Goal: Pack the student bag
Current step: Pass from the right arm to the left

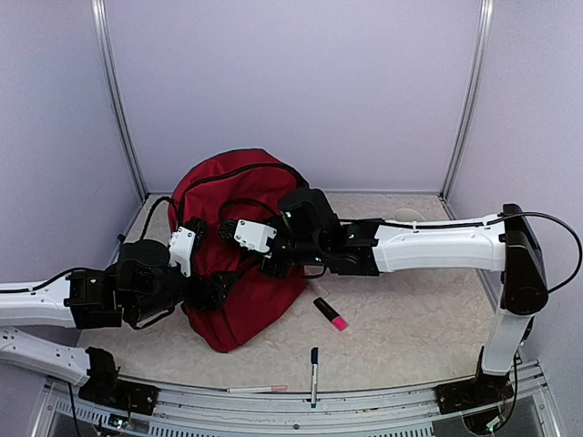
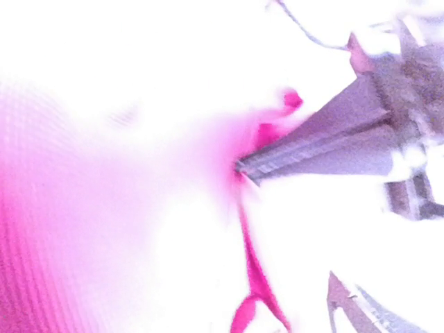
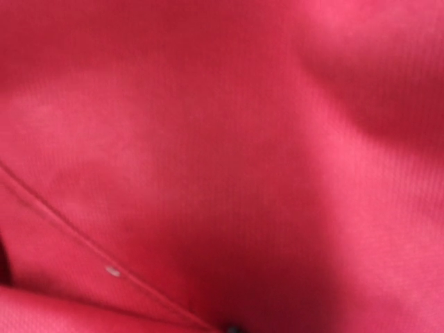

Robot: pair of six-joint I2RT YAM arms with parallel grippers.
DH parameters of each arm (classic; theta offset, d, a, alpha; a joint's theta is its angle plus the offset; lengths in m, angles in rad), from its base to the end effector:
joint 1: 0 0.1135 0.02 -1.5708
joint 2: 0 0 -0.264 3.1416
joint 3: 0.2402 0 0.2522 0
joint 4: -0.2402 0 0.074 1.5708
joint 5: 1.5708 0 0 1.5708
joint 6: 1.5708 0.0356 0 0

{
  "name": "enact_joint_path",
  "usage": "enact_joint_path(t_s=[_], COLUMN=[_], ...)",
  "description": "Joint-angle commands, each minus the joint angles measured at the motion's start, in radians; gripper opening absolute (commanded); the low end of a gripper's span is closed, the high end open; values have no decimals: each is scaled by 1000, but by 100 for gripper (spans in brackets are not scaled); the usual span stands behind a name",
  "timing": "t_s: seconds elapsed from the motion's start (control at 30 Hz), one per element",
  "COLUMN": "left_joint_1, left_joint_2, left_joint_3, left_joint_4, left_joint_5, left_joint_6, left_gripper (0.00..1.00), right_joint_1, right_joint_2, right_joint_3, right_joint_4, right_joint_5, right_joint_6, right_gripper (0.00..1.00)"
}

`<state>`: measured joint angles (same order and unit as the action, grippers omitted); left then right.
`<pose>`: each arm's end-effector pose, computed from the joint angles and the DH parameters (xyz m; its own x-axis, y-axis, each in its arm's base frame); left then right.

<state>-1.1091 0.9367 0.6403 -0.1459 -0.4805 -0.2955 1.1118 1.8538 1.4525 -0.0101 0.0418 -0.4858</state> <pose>0.1086 -0.1814 0.2668 -0.3594 0.1426 -0.9222 0.5260 0.8473 -0.0739 0.1976 0.3966 0.2827 0.2536 -0.5397 -0.8027 -0.8598 0.2544 -0.4427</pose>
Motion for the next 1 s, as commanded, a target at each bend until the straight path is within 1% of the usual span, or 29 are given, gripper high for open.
enact_joint_path(t_s=[0.0,0.03,0.2,0.27,0.33,0.4,0.53,0.63,0.73,0.8,0.87,0.97], left_joint_1=[41,44,46,47,46,46,46,46,40,30,21,11], left_joint_2=[43,51,95,102,94,85,55,41,42,47,51,50], left_joint_3=[20,19,24,23,18,10,-4,-15,-23,-24,-22,-21], left_joint_4=[107,116,142,141,141,142,140,142,146,146,146,146], left_joint_5=[5,17,75,81,83,81,57,25,-10,-33,-54,-78], left_joint_6=[56,61,82,80,76,72,50,31,18,16,11,-2], left_gripper=[88,82,44,24,10,1,0,0,0,0,0,0], right_joint_1=[8,8,8,7,7,5,5,3,-3,-19,-56,-136], right_joint_2=[-22,-28,-62,-73,-81,-91,-128,-190,-284,-332,-367,-404], right_joint_3=[14,8,-19,-28,-36,-46,-68,-107,-173,-208,-245,-327], right_joint_4=[61,63,77,81,79,73,40,2,-40,-114,-196,-293], right_joint_5=[-118,-132,-195,-195,-184,-170,-102,-58,-79,-100,-131,-119], right_joint_6=[37,37,38,39,36,36,55,109,214,310,417,600], right_gripper=[0,0,0,0,0,0,1,17,35,46,54,59])
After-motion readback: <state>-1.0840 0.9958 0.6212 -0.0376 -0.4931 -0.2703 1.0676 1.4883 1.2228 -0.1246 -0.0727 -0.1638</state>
